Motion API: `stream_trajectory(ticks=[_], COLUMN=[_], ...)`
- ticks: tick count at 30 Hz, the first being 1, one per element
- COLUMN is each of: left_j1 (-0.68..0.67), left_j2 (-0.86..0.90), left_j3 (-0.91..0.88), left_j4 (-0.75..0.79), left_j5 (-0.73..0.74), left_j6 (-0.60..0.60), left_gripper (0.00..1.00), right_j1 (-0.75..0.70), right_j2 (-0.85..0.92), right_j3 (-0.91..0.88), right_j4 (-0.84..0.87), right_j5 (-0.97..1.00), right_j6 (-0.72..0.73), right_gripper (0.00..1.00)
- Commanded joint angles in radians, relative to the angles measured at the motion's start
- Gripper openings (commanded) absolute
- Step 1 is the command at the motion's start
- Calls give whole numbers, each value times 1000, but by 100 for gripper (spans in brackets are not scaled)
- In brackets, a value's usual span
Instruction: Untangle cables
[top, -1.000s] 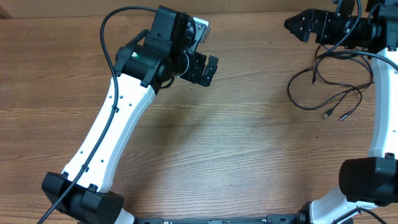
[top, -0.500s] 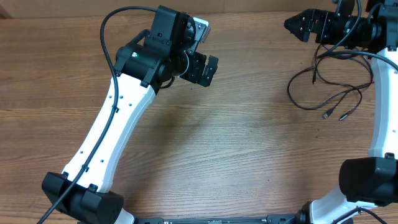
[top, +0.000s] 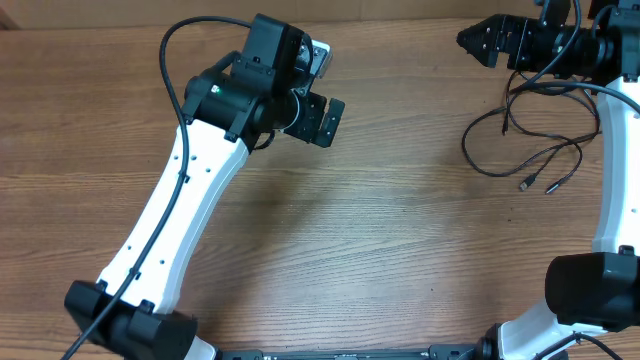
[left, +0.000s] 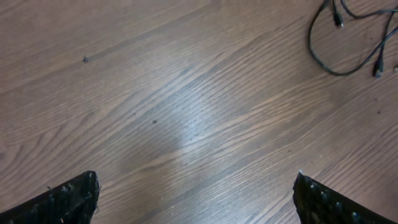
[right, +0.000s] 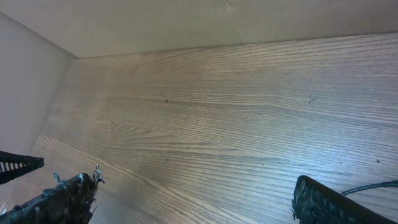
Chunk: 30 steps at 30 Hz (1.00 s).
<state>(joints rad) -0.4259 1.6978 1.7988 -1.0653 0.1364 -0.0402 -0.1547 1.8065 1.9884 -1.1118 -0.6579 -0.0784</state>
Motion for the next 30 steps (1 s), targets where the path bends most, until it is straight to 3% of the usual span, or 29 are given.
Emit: stream_trajectory(ticks=[1,5,8,16,22,30], left_j1=[-13,-13,-12,4,41,128], left_j2=[-120,-265,-436,-715,-911,-1110], left_j3=[-90,-313,-584,-910,-1161,-1495], left_j4=[59,250,480,673,906,1305], left_j5=[-13,-21,-68,-118,-99,47], left_j6=[26,31,45,44,6,6], left_gripper=[100,100,100,100,100,100], right_j1=[3,3,3,3,3,3], right_j2=[-3,-3,-3,-3,-3,-3], right_j3=[-4,-4,-4,-4,-4,-4], right_j4=[3,3,3,3,3,3], right_j5=[-9,-9,-9,-9,-9,-9], right_j6=[0,0,0,0,0,0], right_gripper=[100,100,100,100,100,100])
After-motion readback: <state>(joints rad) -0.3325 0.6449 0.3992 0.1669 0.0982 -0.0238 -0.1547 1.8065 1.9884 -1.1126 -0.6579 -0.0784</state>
